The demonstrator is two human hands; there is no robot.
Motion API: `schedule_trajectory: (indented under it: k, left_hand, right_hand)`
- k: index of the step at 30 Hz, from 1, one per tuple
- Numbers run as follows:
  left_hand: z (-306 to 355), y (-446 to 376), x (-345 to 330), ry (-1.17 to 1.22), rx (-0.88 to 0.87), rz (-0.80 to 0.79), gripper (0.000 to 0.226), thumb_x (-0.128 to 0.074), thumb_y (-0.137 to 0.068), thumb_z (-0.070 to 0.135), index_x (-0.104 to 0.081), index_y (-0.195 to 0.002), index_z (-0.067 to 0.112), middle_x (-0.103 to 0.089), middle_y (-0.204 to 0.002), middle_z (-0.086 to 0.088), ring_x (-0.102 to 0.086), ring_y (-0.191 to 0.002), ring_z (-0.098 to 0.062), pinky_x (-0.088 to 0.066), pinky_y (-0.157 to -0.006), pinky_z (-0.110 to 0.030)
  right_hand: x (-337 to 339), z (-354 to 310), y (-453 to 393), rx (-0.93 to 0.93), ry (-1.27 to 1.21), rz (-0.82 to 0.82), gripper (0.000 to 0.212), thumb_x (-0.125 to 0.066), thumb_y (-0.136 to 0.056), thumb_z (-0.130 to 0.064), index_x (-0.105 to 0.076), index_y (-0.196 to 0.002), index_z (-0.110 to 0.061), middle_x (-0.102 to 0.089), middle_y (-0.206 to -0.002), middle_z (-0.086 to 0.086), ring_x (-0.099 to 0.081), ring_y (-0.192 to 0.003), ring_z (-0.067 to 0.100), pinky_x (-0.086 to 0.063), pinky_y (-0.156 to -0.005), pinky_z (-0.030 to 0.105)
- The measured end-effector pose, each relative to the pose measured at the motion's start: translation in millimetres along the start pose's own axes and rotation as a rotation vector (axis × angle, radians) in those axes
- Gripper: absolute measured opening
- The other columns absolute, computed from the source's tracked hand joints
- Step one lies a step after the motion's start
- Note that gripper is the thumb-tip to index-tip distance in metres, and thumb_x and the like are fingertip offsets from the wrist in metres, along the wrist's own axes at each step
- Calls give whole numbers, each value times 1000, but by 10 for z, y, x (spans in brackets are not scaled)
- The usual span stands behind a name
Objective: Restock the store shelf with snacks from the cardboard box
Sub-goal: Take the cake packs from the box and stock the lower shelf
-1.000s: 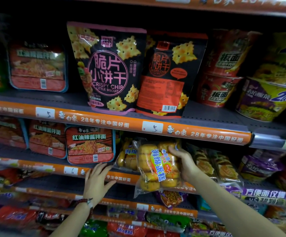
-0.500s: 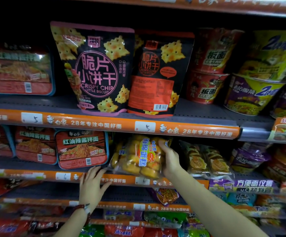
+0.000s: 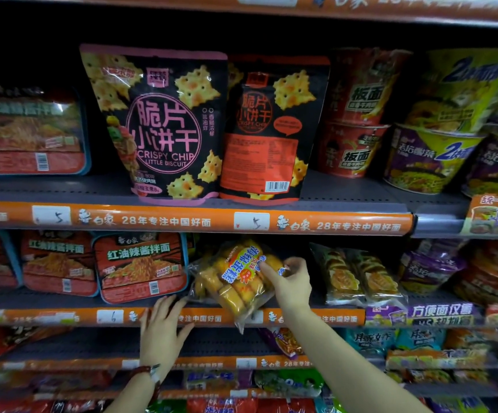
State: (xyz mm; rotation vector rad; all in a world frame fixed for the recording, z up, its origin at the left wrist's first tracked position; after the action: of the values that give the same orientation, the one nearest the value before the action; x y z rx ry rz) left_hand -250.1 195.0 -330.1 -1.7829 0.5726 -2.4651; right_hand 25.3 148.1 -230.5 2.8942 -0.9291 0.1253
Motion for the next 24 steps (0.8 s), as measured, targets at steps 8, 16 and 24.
schedule_trajectory:
  k: [8, 16, 24]
  left_hand:
    - [11, 2, 29, 1, 3, -11, 48, -78, -76, 39, -64, -120, 26, -62, -127, -1, -53, -124, -26, -40, -101, -54]
    - [-16, 30, 31, -19, 0, 1, 84, 1, -89, 69, -64, -120, 25, -62, -127, -1, -52, -123, -26, -39, -101, -53]
    - [-12, 35, 4, -12, 8, -73, 68, -18, -91, 67, -63, -120, 25, -61, -126, -1, -51, -123, -26, -39, -100, -52]
  right_hand:
    - [-82, -1, -58, -108, 11, 158, 54, -80, -72, -45, -47, -103, -14, -57, -107, 11, -55, -93, 25, -40, -75, 30]
    - [11, -217, -218, 136, 407, -292, 82, -79, -73, -46, -39, -140, -20, -54, -125, -4, -52, -118, 16, -47, -99, 33]
    - [-189, -294, -126, 178, 439, -148, 71, -75, -73, -55, -49, -134, -27, -65, -119, 0, -61, -111, 26, -54, -89, 39]
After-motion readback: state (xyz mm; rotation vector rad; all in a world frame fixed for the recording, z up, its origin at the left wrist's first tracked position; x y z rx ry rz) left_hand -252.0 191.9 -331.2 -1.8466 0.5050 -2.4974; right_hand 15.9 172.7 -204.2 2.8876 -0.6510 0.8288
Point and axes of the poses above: each hand's wrist, its own y-axis away from the middle knuckle, its own x-axis out of the back of the hand, z = x × y, the point moved 6 cm from there along -y, towards the middle knuckle
